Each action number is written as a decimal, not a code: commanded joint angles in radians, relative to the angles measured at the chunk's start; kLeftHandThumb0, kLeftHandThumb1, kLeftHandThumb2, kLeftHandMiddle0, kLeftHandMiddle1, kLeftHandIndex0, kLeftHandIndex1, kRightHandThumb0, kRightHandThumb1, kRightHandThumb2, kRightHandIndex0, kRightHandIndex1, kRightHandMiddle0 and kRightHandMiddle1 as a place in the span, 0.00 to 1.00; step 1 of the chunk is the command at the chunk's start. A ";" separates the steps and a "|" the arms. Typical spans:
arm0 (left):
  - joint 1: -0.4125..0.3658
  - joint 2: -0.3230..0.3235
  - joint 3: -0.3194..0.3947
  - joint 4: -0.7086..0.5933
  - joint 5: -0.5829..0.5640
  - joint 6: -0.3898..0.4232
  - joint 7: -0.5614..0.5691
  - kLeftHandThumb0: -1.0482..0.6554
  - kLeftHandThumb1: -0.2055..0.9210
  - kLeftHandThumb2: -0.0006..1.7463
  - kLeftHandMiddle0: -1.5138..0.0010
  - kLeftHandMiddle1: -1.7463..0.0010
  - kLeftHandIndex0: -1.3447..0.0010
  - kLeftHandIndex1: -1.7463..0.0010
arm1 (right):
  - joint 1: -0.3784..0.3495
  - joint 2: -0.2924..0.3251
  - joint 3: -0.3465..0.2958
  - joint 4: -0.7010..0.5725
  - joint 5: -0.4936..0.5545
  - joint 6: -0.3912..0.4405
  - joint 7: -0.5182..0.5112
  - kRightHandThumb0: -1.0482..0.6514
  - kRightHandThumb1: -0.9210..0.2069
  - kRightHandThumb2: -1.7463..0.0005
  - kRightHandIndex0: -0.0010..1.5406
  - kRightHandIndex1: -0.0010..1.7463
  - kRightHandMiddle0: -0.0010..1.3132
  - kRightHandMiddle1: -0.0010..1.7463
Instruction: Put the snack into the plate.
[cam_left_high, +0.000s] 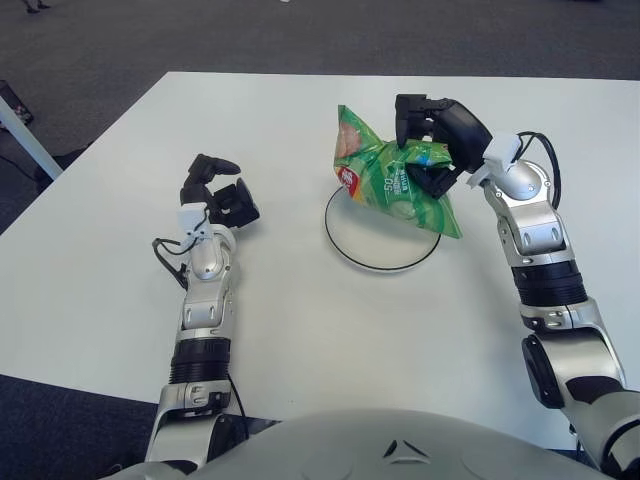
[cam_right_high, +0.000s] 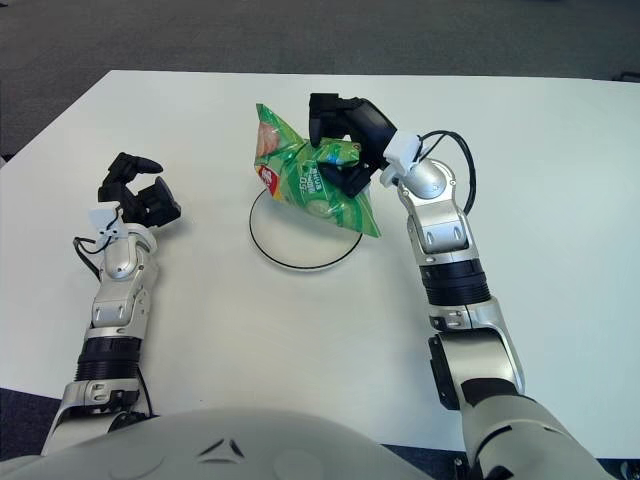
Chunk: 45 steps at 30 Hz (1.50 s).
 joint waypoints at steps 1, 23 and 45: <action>0.152 -0.063 -0.011 0.073 0.004 -0.002 0.001 0.32 0.41 0.80 0.10 0.00 0.50 0.00 | 0.011 -0.040 0.015 0.028 -0.029 -0.013 0.035 0.61 0.89 0.00 0.58 0.99 0.55 0.98; 0.146 -0.060 -0.011 0.079 0.007 0.004 0.000 0.32 0.41 0.80 0.10 0.00 0.50 0.00 | -0.021 -0.139 0.031 0.082 0.033 -0.087 0.236 0.40 0.50 0.32 0.14 0.98 0.45 0.94; 0.139 -0.060 -0.010 0.094 -0.003 0.010 -0.011 0.32 0.39 0.81 0.10 0.00 0.50 0.00 | -0.110 -0.186 0.005 0.185 0.276 0.119 0.631 0.21 0.59 0.45 0.00 0.25 0.00 0.63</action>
